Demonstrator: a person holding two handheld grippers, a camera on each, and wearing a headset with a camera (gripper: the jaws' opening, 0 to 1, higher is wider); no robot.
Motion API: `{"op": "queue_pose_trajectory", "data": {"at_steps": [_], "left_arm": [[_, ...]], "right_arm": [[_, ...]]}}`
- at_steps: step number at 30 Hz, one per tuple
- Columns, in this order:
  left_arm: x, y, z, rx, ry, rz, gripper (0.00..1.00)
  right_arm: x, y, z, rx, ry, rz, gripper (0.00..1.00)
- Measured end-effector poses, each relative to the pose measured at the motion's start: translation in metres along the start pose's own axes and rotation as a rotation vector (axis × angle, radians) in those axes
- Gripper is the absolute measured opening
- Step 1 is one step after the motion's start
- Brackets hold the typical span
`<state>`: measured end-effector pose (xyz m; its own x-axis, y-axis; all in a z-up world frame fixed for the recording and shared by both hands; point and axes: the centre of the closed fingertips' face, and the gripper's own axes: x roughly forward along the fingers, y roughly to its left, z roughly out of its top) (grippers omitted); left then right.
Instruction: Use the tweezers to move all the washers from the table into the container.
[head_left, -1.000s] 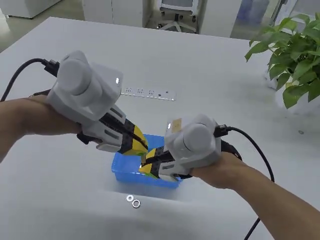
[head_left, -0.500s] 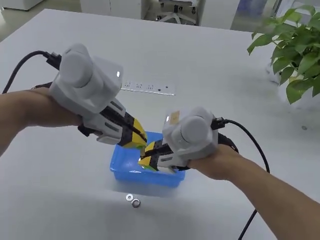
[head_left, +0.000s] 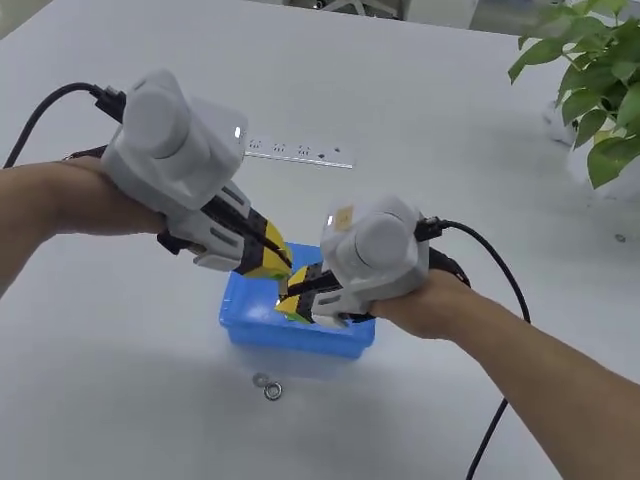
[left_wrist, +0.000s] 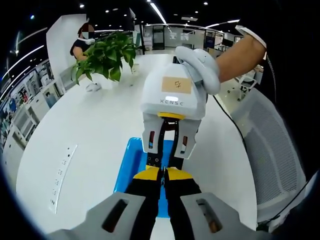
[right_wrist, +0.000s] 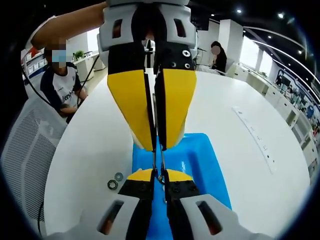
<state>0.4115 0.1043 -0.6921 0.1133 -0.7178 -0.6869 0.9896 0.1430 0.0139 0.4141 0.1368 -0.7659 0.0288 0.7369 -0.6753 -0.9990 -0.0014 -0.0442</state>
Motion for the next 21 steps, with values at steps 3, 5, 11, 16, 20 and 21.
{"op": "queue_pose_trajectory", "data": {"at_steps": [3, 5, 11, 16, 20, 21], "left_arm": [[0.002, 0.002, -0.004, -0.005, 0.001, 0.0, 0.06], [0.003, 0.002, -0.006, -0.009, 0.003, 0.0, 0.06], [0.006, 0.005, -0.015, -0.022, 0.007, 0.002, 0.06], [0.009, 0.006, -0.02, -0.028, 0.012, 0.002, 0.06], [0.01, 0.007, -0.022, -0.03, 0.013, 0.004, 0.06], [0.01, 0.007, -0.023, -0.031, 0.014, 0.004, 0.06]], "right_arm": [[0.005, -0.002, -0.003, 0.001, 0.01, 0.003, 0.09], [0.007, -0.002, -0.004, 0.002, 0.013, 0.008, 0.09], [0.015, -0.003, -0.008, 0.006, 0.023, 0.02, 0.09], [0.02, -0.003, -0.013, 0.005, 0.037, 0.03, 0.09], [0.022, -0.003, -0.013, 0.001, 0.041, 0.034, 0.09], [0.022, -0.003, -0.013, 0.003, 0.041, 0.035, 0.09]]}}
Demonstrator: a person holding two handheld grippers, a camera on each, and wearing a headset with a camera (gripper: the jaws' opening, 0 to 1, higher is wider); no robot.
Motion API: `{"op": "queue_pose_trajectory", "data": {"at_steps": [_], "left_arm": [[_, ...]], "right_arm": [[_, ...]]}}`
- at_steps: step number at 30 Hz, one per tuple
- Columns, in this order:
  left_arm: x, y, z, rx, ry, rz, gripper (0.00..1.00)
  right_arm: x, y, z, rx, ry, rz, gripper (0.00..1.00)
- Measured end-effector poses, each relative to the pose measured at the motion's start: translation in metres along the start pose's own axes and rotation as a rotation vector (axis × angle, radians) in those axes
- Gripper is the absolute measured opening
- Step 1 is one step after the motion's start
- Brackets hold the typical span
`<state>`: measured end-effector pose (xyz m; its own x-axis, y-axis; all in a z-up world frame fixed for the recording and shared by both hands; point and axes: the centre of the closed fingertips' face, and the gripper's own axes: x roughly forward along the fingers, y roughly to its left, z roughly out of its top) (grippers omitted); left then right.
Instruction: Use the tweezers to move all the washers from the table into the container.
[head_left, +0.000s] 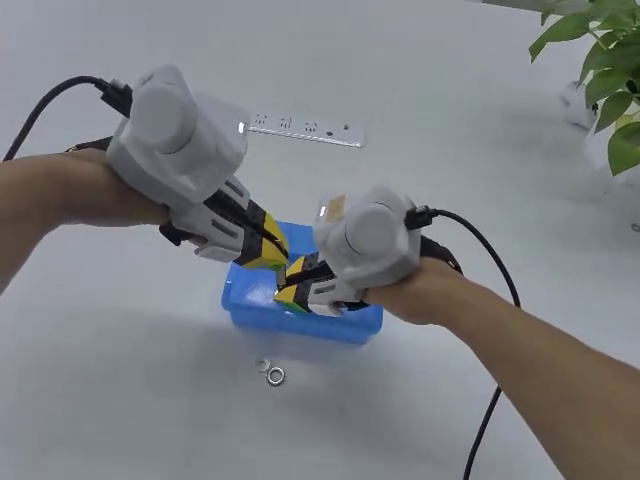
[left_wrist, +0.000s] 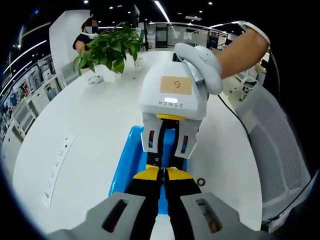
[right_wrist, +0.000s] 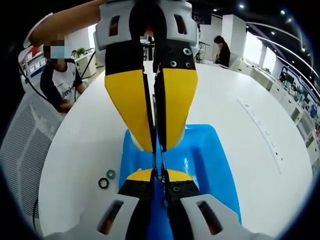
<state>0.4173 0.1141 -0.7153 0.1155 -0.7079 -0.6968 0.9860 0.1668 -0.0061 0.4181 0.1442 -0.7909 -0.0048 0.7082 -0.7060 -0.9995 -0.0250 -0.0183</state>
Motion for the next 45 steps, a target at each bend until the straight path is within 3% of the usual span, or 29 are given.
{"op": "queue_pose_trajectory", "data": {"at_steps": [22, 33, 45], "left_arm": [[-0.001, 0.0, -0.007, 0.0, 0.014, 0.0, 0.06], [-0.007, -0.003, 0.001, 0.015, 0.012, 0.007, 0.07], [-0.017, -0.011, 0.019, 0.043, 0.01, 0.018, 0.07]], "right_arm": [[0.005, 0.001, -0.001, -0.032, 0.021, 0.009, 0.1], [-0.002, 0.002, 0.006, -0.038, 0.01, -0.007, 0.11], [-0.02, 0.006, 0.017, -0.045, -0.011, -0.039, 0.11]]}}
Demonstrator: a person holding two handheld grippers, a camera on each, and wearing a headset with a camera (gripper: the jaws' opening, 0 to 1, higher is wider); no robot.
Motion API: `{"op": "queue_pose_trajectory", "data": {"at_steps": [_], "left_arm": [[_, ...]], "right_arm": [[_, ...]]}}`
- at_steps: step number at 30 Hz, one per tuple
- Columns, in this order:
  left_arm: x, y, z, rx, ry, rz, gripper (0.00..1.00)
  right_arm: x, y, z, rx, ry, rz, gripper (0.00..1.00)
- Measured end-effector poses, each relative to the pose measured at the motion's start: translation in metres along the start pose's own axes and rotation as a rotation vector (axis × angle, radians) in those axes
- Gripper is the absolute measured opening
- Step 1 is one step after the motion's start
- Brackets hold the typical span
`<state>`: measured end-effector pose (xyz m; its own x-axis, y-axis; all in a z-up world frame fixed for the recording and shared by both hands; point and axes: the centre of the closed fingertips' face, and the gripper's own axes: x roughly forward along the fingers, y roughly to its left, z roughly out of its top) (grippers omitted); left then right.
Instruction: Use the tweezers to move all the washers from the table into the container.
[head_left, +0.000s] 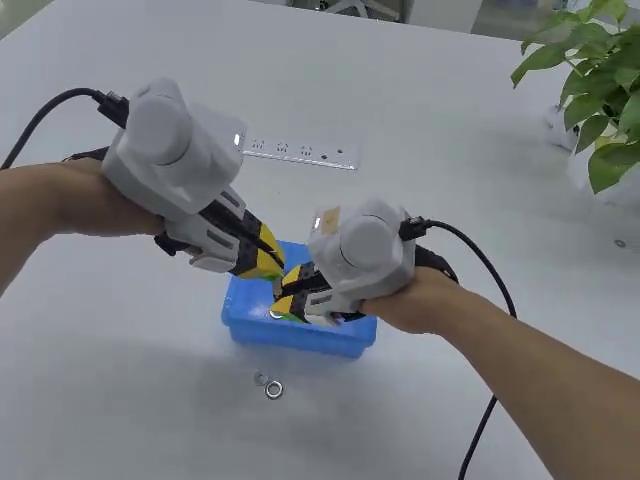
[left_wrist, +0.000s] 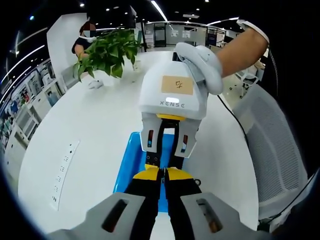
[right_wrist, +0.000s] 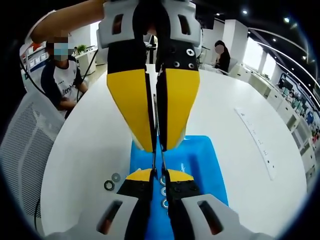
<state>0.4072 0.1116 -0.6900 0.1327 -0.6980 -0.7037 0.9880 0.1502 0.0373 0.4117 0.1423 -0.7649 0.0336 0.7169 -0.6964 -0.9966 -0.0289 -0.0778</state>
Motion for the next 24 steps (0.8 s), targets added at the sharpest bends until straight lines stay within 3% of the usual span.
{"op": "queue_pose_trajectory", "data": {"at_steps": [13, 24], "left_arm": [[-0.009, -0.015, 0.018, 0.026, -0.008, 0.008, 0.06], [-0.012, -0.032, 0.027, 0.044, -0.007, 0.012, 0.06]], "right_arm": [[-0.019, 0.01, 0.009, 0.0, -0.02, -0.031, 0.11], [-0.031, 0.025, 0.011, -0.004, -0.037, -0.052, 0.11]]}}
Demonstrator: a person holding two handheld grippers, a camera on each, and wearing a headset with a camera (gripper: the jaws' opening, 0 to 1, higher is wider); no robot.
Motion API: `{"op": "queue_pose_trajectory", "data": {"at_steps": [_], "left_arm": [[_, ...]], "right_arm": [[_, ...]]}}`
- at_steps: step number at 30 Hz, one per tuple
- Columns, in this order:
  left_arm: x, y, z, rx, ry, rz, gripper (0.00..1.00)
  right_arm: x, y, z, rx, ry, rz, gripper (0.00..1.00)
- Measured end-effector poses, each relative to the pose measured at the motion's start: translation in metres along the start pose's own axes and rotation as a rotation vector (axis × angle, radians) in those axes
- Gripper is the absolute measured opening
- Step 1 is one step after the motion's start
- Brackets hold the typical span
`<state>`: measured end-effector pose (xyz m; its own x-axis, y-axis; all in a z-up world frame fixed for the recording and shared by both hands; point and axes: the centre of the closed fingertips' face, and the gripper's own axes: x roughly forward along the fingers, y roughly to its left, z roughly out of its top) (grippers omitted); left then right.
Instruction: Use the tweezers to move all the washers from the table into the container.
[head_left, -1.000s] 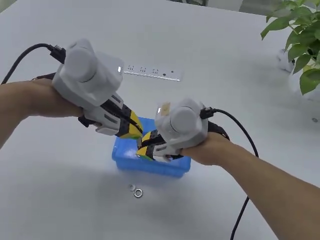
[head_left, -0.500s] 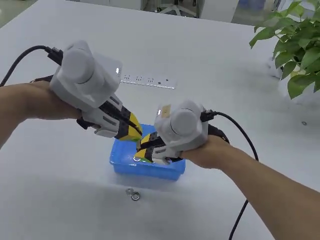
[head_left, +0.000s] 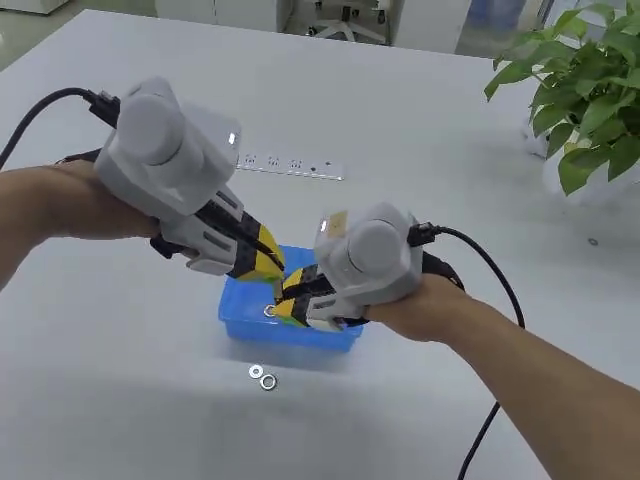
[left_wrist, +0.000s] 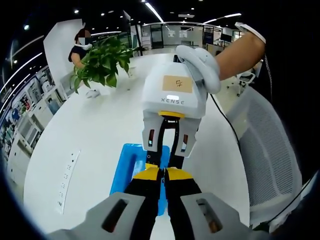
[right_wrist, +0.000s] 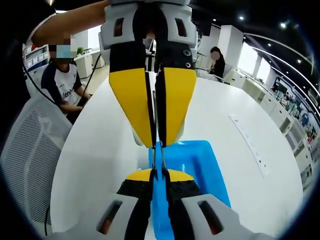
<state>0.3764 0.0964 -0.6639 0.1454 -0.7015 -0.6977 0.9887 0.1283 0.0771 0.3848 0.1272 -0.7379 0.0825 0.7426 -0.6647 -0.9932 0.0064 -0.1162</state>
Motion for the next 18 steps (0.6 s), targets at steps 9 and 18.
{"op": "queue_pose_trajectory", "data": {"at_steps": [9, 18], "left_arm": [[0.004, -0.013, 0.0, 0.002, -0.002, -0.006, 0.06], [0.014, -0.03, -0.011, -0.013, 0.007, -0.033, 0.06]], "right_arm": [[-0.002, 0.013, -0.006, -0.002, 0.005, 0.002, 0.11], [0.006, 0.033, -0.016, 0.017, 0.008, 0.027, 0.11]]}}
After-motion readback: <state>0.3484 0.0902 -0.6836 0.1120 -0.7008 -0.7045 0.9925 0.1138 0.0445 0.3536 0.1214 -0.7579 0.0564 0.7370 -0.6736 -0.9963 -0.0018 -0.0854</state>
